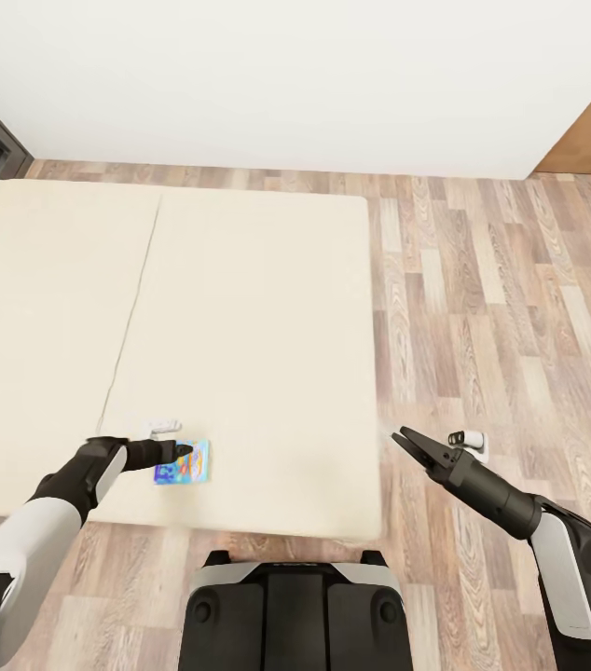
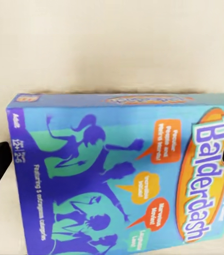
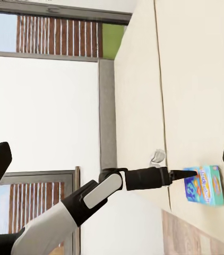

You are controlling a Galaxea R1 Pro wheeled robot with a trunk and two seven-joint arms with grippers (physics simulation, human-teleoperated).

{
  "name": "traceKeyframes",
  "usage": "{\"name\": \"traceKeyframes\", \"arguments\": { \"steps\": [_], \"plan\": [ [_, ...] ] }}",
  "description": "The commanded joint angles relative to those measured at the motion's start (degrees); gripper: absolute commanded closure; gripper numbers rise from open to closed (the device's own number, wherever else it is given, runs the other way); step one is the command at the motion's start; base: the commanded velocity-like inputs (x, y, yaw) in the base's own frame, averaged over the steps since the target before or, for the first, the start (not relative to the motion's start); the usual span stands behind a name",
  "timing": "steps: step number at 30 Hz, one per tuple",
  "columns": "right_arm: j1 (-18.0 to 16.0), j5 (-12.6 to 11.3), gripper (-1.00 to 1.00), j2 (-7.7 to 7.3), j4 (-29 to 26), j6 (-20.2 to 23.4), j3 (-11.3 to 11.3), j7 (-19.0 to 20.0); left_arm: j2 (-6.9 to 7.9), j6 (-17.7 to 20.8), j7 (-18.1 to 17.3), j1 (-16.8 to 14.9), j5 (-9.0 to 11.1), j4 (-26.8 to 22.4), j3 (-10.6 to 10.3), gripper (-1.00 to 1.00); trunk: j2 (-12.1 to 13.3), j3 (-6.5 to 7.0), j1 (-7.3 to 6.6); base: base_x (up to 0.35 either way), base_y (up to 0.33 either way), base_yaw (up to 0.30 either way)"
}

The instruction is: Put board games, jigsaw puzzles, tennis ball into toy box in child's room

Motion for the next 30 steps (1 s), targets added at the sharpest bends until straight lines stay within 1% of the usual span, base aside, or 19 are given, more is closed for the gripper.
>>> {"name": "traceKeyframes", "arguments": {
  "steps": [1,13,21,30],
  "plan": [
    [0.0,0.0,-1.00,-0.01,0.0,0.2,0.0,0.2,0.00,0.5,0.0,0.0,0.5,-0.1,0.1,-1.00,-0.1,-0.06,0.03,0.000,-0.274,0.000],
    [0.0,0.0,-1.00,-0.01,0.1,0.2,0.0,0.2,-0.01,0.5,0.0,0.0,0.5,-0.1,0.1,-1.00,-0.1,-0.06,0.03,0.000,-0.281,0.000],
    [0.0,0.0,-1.00,-0.01,0.1,0.2,0.0,0.2,-0.01,0.6,0.0,0.0,0.5,-0.1,0.1,-1.00,-0.1,-0.06,0.03,0.000,-0.128,0.000],
    [0.0,0.0,-1.00,-0.01,0.1,0.2,0.0,0.2,0.05,0.7,0.0,0.0,0.5,-0.1,0.2,-1.00,-0.1,-0.06,0.03,0.000,-0.016,0.000]
  ]
}}
